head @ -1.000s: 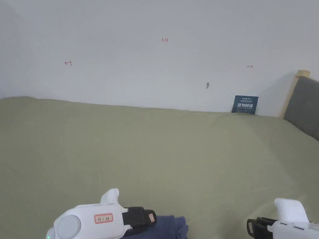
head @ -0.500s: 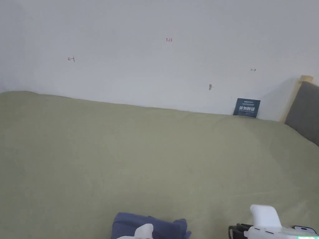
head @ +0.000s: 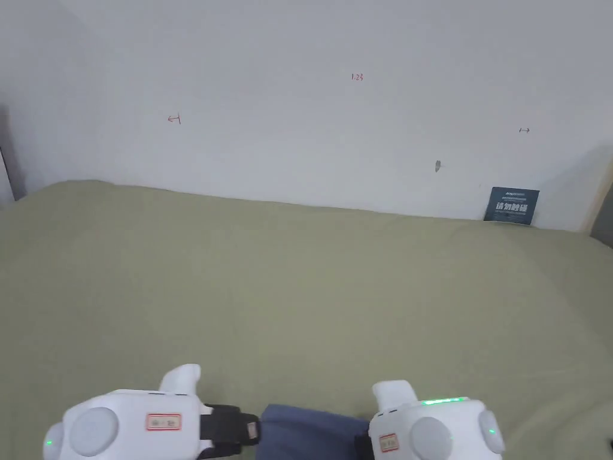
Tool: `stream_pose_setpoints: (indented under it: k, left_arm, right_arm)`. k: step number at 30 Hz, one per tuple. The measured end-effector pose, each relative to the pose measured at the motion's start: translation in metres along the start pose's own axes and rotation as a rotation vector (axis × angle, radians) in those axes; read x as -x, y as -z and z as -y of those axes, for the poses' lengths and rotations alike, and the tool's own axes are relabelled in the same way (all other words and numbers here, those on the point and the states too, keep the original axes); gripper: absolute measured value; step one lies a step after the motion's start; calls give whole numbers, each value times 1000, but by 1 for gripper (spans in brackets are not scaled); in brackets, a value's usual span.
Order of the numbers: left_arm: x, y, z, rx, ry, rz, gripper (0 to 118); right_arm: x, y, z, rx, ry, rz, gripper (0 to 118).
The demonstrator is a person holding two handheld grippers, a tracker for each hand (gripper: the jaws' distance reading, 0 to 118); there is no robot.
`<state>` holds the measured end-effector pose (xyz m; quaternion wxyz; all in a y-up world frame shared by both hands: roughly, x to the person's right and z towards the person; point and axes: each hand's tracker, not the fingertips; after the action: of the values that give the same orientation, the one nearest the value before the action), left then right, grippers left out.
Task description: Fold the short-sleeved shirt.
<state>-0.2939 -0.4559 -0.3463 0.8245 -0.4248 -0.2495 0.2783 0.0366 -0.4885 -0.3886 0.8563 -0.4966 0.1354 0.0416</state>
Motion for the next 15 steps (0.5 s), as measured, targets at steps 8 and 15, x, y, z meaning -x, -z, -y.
stream_pose_setpoints:
  k: [8, 15]
  left_arm:
    - [66, 7, -3, 17, -164, 93, 80]
    - [64, 85, -2, 151, -259, 283, 112]
  right_arm:
    - [-23, 27, 9, 31, 112, -37, 0]
    - [-33, 28, 11, 25, 156, -76, 0]
